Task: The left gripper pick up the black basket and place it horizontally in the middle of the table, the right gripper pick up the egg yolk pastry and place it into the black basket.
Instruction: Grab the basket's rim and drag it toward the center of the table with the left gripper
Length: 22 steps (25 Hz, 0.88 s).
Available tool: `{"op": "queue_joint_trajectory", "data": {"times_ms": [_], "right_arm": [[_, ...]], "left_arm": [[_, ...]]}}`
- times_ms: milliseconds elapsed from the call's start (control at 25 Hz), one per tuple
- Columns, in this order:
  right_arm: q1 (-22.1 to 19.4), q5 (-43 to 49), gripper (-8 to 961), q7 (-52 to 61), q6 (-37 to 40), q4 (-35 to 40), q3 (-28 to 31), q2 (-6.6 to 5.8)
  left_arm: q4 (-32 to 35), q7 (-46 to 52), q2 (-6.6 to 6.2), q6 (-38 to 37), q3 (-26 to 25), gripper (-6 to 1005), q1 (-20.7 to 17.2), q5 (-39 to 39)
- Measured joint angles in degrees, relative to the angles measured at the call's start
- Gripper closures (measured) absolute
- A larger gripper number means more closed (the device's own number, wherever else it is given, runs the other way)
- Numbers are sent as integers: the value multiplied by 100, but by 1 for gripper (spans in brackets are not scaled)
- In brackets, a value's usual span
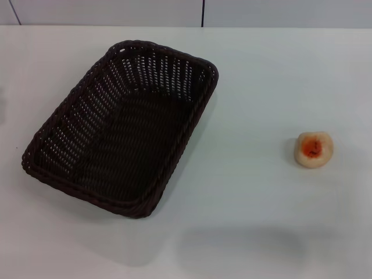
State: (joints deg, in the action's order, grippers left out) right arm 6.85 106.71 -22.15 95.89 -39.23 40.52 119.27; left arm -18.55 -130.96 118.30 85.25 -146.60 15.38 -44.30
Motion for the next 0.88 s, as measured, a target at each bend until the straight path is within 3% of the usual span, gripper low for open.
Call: {"op": "queue_joint_trajectory", "data": {"times_ms": [600,680,800,880], "right_arm": [[28,-29,453,0,0,-15,-41,0],[31,-35,453,0,-1,-16,-43,0],[30,-37,453,0,-1,-20,-44,0],[29,-40,453,0,-1,-22,-44,0]], "left_arm": [[-29,86,-13,-4,131,558,3,1],[-291,553,-69,-157,659,555,-94,1],[-612,930,-89,-362,982,550,-209,-27],[-1626,1986,-101,-932,1434,547,-451,-573]]}}
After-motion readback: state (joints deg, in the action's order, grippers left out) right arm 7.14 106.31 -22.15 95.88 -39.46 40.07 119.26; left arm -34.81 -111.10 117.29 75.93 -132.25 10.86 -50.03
